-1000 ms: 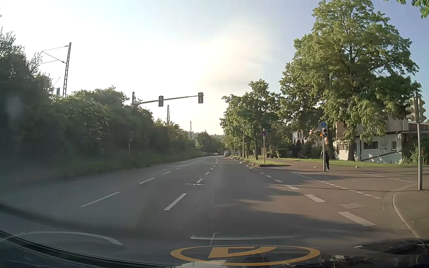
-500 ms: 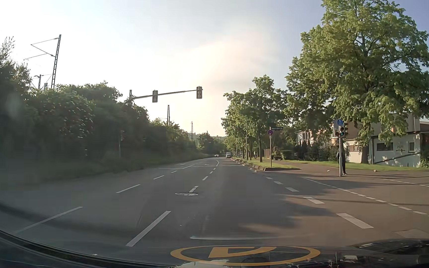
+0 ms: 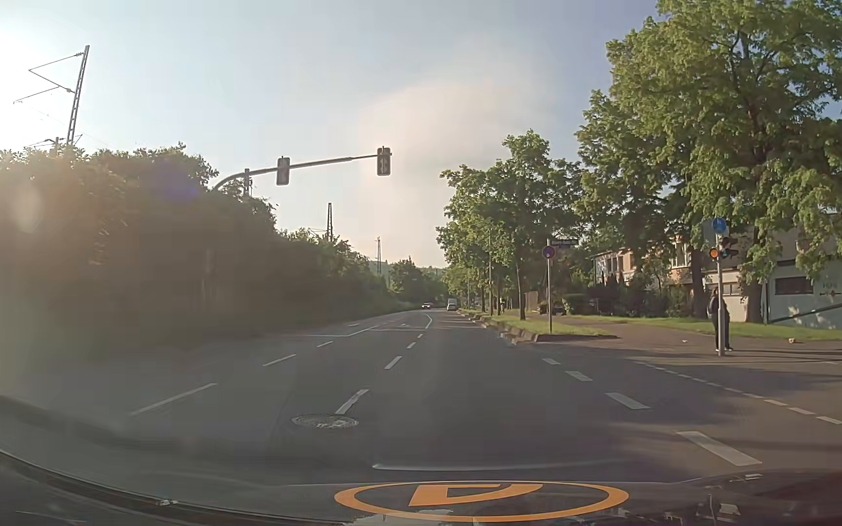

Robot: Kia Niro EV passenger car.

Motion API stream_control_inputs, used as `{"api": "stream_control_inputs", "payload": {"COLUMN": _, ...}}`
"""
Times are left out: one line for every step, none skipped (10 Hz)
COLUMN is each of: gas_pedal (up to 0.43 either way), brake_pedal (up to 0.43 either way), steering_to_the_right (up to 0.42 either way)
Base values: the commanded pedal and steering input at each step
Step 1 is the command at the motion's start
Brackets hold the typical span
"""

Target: Follow the waypoints while adhering to traffic rules and regulations

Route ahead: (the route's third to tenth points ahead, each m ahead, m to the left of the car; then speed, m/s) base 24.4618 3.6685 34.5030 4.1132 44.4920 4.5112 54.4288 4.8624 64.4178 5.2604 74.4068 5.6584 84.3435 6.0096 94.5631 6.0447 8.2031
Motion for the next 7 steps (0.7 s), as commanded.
{"api": "stream_control_inputs", "payload": {"gas_pedal": 0.539, "brake_pedal": 0.000, "steering_to_the_right": -0.013}}
{"api": "stream_control_inputs", "payload": {"gas_pedal": 0.531, "brake_pedal": 0.000, "steering_to_the_right": -0.013}}
{"api": "stream_control_inputs", "payload": {"gas_pedal": 0.531, "brake_pedal": 0.000, "steering_to_the_right": -0.013}}
{"api": "stream_control_inputs", "payload": {"gas_pedal": 0.500, "brake_pedal": 0.000, "steering_to_the_right": -0.013}}
{"api": "stream_control_inputs", "payload": {"gas_pedal": 0.488, "brake_pedal": 0.000, "steering_to_the_right": -0.010}}
{"api": "stream_control_inputs", "payload": {"gas_pedal": 0.469, "brake_pedal": 0.000, "steering_to_the_right": -0.006}}
{"api": "stream_control_inputs", "payload": {"gas_pedal": 0.449, "brake_pedal": 0.000, "steering_to_the_right": -0.004}}
